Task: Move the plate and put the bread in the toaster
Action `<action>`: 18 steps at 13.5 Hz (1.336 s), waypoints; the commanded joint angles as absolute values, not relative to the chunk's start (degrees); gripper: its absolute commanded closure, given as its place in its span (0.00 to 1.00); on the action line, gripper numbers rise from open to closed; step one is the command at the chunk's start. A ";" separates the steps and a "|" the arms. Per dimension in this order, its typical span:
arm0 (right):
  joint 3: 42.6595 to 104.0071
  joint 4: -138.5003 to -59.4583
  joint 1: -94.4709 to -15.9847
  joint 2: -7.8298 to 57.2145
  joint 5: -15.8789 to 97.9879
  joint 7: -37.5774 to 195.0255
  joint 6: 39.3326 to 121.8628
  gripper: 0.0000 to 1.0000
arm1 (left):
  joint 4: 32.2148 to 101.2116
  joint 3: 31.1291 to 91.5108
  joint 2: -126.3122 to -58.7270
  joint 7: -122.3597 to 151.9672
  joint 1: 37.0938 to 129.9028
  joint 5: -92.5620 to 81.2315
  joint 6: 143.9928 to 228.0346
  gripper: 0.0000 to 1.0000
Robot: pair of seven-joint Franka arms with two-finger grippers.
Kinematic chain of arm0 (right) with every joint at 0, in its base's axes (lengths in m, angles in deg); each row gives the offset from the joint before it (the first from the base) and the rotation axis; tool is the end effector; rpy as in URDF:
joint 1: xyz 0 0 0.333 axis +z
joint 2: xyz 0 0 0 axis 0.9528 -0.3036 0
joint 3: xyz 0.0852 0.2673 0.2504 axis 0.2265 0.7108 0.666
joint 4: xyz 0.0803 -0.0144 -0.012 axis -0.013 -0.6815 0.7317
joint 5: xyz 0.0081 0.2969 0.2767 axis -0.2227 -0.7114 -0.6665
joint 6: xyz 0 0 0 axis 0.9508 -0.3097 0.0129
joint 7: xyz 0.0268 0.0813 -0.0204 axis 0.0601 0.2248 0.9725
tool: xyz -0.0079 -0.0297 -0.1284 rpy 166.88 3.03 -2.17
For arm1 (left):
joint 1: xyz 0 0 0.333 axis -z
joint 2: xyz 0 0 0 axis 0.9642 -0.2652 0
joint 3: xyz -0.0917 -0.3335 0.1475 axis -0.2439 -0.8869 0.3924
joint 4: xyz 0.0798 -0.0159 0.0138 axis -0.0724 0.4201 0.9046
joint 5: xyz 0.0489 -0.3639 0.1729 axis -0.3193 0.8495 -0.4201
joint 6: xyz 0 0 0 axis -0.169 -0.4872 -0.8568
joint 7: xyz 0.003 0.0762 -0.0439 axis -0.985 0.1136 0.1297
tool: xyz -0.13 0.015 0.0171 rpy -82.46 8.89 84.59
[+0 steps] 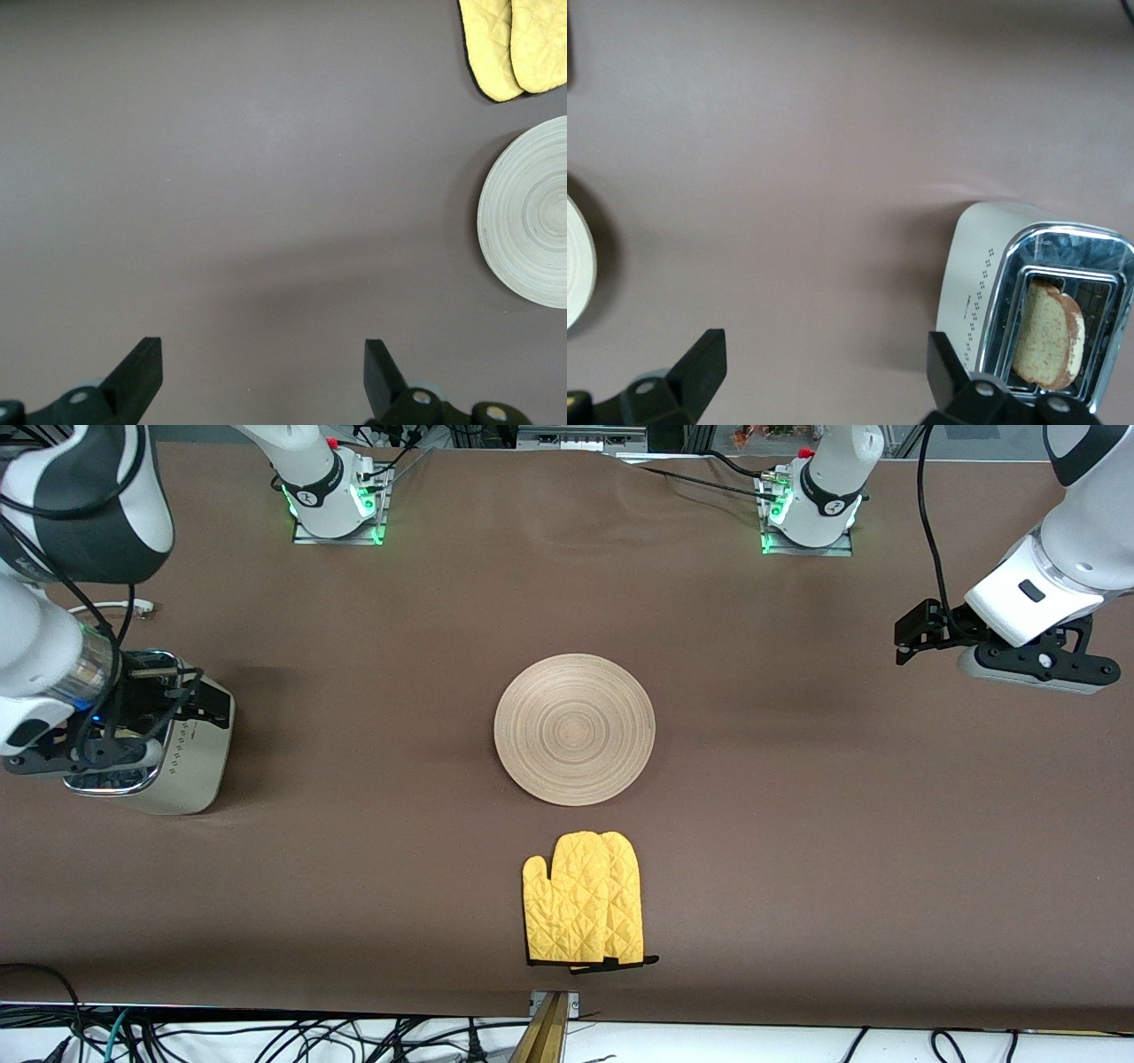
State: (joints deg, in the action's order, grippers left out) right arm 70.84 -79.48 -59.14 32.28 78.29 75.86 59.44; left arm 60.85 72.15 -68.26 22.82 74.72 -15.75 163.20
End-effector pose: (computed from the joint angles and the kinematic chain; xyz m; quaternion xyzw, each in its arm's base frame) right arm 0.6671 0.0737 0.5858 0.9975 0.0673 -0.0070 0.0218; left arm 0.5757 -0.0726 0.6210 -0.9967 0.0798 0.0077 0.0084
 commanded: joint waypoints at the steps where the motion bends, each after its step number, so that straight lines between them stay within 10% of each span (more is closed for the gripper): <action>1: 74.91 -87.05 -62.30 39.62 79.22 74.66 64.55 0.00 | 59.11 72.09 -69.01 23.98 74.80 -17.03 161.84 0.00; 18: 81.16 -94.70 -73.29 45.87 77.02 67.80 63.68 0.00 | 59.20 72.17 -69.01 23.98 74.80 -17.03 161.84 0.00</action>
